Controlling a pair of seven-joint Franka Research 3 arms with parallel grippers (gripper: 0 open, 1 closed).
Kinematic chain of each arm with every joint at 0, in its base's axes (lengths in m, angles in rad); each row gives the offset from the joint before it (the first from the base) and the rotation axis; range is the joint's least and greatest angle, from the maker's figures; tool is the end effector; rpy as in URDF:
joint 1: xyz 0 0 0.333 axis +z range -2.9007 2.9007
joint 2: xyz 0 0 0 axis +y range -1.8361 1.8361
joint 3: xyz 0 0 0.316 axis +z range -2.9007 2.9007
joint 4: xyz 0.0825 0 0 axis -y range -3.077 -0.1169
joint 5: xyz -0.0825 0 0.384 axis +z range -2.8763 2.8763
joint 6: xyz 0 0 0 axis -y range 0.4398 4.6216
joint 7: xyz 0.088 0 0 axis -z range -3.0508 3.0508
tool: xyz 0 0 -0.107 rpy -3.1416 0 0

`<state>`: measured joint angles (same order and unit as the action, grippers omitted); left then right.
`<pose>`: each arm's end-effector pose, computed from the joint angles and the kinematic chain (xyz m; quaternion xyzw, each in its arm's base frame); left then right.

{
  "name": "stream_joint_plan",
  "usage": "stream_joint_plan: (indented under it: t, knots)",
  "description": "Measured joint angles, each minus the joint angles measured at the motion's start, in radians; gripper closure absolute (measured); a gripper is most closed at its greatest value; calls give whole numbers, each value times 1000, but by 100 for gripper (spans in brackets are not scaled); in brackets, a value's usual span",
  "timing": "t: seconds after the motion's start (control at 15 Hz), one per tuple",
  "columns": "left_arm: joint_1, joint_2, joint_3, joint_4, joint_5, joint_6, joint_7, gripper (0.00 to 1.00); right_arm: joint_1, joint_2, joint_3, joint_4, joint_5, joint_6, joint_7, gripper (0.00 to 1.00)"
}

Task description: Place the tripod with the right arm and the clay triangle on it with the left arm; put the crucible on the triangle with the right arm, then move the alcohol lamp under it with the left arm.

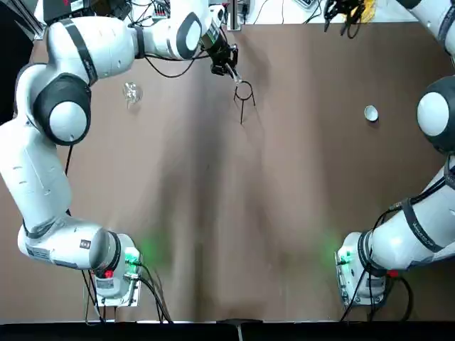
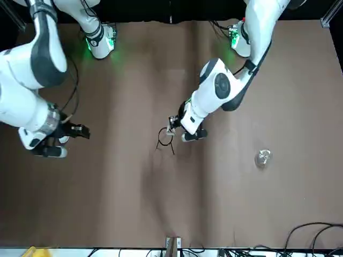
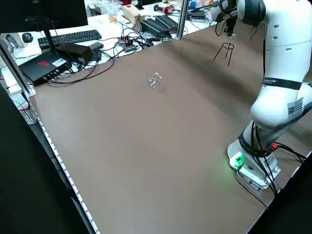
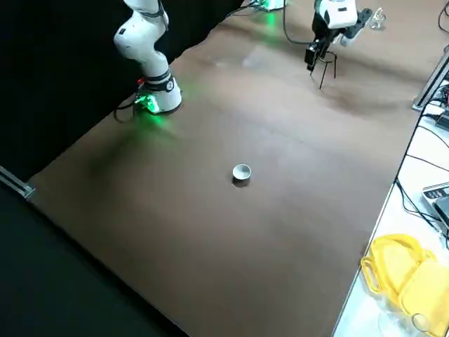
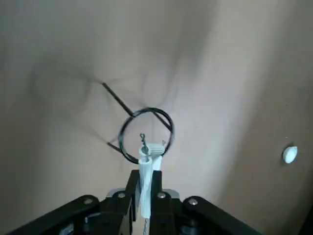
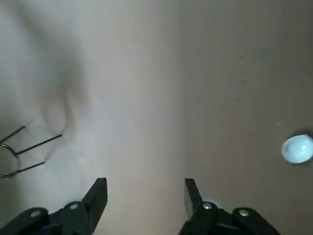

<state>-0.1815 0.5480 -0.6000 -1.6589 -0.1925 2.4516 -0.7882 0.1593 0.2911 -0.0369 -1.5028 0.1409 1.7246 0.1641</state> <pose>0.5410 -0.4496 0.3710 0.9564 0.1240 -0.0381 0.2618 0.6363 0.0941 0.4955 -0.9968 0.0334 0.0432 0.0583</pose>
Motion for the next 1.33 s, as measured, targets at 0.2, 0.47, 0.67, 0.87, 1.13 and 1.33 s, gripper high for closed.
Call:
stream_joint_plan:
  t: [0.2, 0.47, 0.67, 0.87, 1.13, 1.33]
  knots:
    - [-41, 29, 3, 0, 0, 60, -2, 88, -64, -4, 0, -23, -11, 5, -79, 28]
    - [-66, 54, 31, 0, 0, 72, -2, 88, -138, -7, -1, -98, -13, 80, -184, 26]
    - [-100, 59, 77, 0, 0, 72, -2, 88, -152, -25, 0, -189, -43, 169, -199, 26]
    - [-142, 59, 125, -1, 0, 72, -2, 88, -189, -42, 0, -288, -50, 251, -255, 26]
    - [-151, 68, 139, -1, 2, 72, -2, 88, -309, -44, -1, -448, -50, 414, -374, 34]
    - [-152, 79, 139, -2, 7, 72, -1, 88, -384, -32, 0, -495, -50, 474, -490, 36]
